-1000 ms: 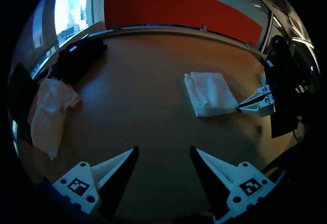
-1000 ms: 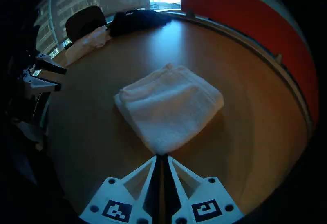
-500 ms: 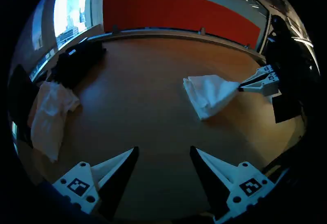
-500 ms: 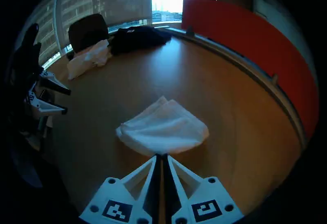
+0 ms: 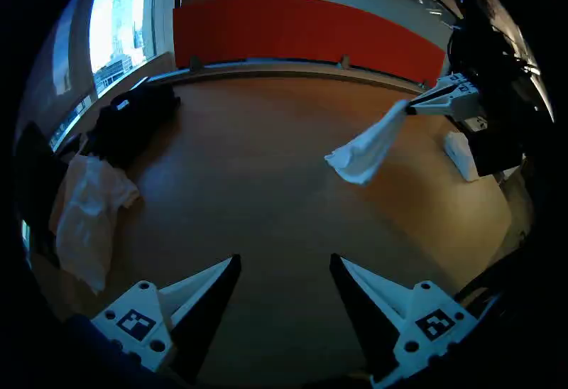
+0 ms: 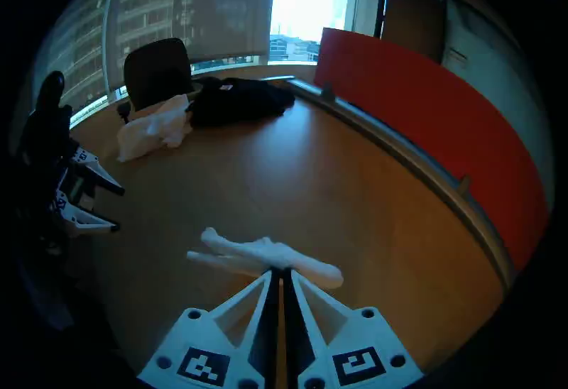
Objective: Fold towel
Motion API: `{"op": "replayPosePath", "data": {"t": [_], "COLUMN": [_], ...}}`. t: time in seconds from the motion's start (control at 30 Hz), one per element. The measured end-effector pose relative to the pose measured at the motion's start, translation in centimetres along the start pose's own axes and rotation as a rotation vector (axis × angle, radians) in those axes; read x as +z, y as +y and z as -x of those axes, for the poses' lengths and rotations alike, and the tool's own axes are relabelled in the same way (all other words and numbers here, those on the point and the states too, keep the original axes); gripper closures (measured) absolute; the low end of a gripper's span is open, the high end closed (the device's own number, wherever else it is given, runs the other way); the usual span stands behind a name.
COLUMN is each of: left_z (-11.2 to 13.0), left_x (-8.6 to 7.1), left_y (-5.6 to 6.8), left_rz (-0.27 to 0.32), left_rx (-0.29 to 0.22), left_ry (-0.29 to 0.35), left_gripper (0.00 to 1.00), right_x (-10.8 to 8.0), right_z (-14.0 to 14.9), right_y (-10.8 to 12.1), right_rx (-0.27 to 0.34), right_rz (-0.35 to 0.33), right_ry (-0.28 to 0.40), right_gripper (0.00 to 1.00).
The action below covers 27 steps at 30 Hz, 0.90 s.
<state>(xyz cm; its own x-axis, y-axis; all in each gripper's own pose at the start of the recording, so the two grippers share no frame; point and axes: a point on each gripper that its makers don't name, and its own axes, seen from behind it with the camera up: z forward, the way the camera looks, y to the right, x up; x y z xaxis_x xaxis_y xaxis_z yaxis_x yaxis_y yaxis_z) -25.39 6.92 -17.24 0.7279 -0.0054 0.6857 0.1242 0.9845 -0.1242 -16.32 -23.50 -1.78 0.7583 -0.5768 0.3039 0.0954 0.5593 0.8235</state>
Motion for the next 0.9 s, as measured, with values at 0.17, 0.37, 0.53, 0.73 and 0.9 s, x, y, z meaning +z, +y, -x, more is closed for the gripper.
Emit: {"op": "replayPosePath", "data": {"t": [0.17, 0.37, 0.53, 0.73, 0.9], "left_z": [-0.4, -0.7, -0.8, -0.9, -1.0], "left_x": [-0.2, -0.3, -0.3, -0.4, -0.3], "left_y": [0.1, 0.3, 0.6, 0.9, 1.1], "left_rz": [0.004, 0.009, 0.016, 0.022, 0.025], "left_rx": [0.006, 0.01, 0.012, 0.013, 0.018], "left_ry": [0.009, 0.018, 0.021, 0.023, 0.024], "left_gripper": [0.07, 0.07, 0.07, 0.07, 0.07], "right_x": [-0.9, -2.5, -3.8, -5.4, -6.8], "right_z": [-1.3, -1.9, -1.7, -0.6, 0.3], "right_y": [1.8, 4.0, 5.7, 7.8, 9.7], "right_rx": [-0.011, -0.015, 0.001, 0.024, 0.034], "right_rz": [0.022, 0.056, 0.079, 0.105, 0.127], "right_ry": [0.007, 0.009, 0.008, -0.001, -0.014], "right_gripper": [0.97, 0.97, 0.97, 0.97, 0.97]}}
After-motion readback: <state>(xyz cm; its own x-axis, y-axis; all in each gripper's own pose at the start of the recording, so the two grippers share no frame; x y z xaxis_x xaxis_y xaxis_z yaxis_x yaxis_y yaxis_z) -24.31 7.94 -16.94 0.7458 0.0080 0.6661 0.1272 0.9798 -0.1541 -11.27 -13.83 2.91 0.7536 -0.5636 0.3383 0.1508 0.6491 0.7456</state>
